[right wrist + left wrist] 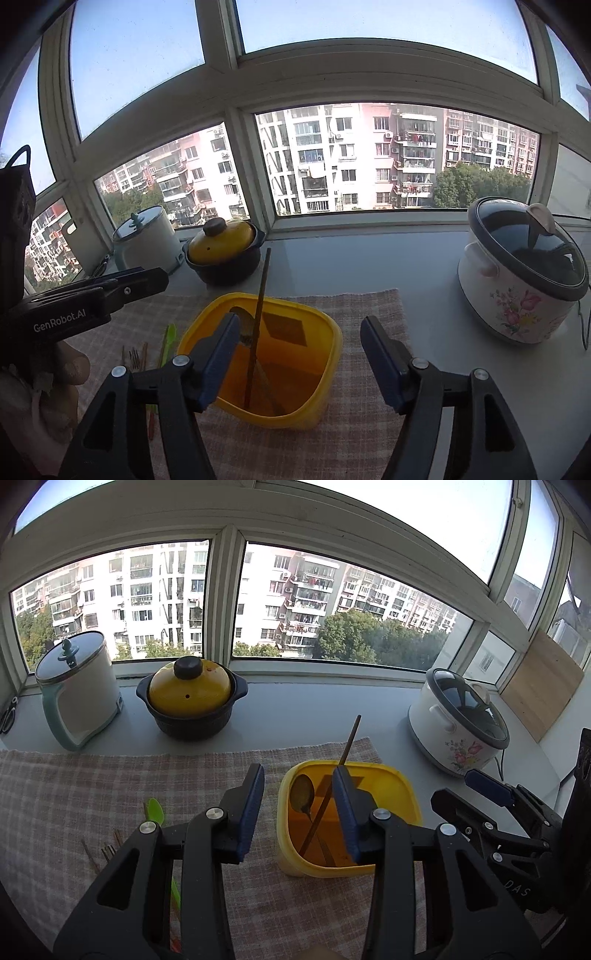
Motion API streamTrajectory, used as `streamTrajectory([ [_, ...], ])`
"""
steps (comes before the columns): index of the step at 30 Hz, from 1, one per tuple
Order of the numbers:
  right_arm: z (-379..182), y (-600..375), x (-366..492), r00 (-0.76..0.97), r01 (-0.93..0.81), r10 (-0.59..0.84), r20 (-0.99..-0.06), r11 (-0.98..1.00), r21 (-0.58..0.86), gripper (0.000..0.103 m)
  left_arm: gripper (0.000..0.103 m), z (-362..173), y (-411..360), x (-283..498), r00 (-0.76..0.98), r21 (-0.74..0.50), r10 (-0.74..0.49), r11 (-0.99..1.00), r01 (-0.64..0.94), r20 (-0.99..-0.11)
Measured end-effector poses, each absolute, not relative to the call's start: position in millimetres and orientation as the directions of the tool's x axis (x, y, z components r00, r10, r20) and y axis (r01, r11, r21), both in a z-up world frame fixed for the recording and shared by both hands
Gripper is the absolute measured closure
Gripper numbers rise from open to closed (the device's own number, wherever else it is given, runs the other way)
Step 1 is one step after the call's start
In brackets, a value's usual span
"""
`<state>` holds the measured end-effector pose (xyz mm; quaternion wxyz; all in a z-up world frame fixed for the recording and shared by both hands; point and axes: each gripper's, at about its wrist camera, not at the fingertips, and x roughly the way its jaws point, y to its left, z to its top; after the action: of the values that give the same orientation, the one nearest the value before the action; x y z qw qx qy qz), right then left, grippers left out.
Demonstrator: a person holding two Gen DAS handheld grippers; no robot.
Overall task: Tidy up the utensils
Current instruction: 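Move both tools back from the bin to the remaining utensils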
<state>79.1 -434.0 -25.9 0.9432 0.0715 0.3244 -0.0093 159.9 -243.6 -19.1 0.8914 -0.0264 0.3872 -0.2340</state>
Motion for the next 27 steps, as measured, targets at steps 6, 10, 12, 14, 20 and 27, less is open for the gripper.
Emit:
streamTrajectory([
  [6, -24, -421, 64, 0.805, 0.082, 0.03, -0.592, 0.983, 0.161, 0.007, 0.063, -22, -210, 145, 0.619, -0.201, -0.409, 0.903, 0.379, -0.67],
  [10, -26, -409, 55, 0.81, 0.084, 0.027, -0.586, 0.983, 0.161, 0.001, 0.046, -31, -176, 136, 0.641, -0.19, -0.375, 0.921, 0.34, -0.67],
  [12, -28, -402, 51, 0.816, 0.083, 0.018, -0.578, 0.985, 0.148, 0.0, 0.046, -37, -157, 134, 0.637, -0.171, -0.345, 0.932, 0.32, -0.689],
  [14, -30, -393, 48, 0.816, 0.077, 0.015, -0.577, 0.988, 0.136, 0.0, 0.046, -46, -136, 133, 0.623, -0.166, -0.321, 0.941, 0.295, -0.713],
  [20, -33, -360, 43, 0.804, 0.009, 0.056, -0.592, 0.994, 0.106, 0.0, 0.046, -81, -71, 137, 0.57, -0.14, -0.231, 0.97, 0.2, -0.789],
  [27, -46, -315, 53, 0.754, -0.082, 0.128, -0.644, 0.992, 0.101, 0.0, 0.046, -117, -20, 139, 0.492, -0.18, -0.223, 0.974, 0.134, -0.841],
])
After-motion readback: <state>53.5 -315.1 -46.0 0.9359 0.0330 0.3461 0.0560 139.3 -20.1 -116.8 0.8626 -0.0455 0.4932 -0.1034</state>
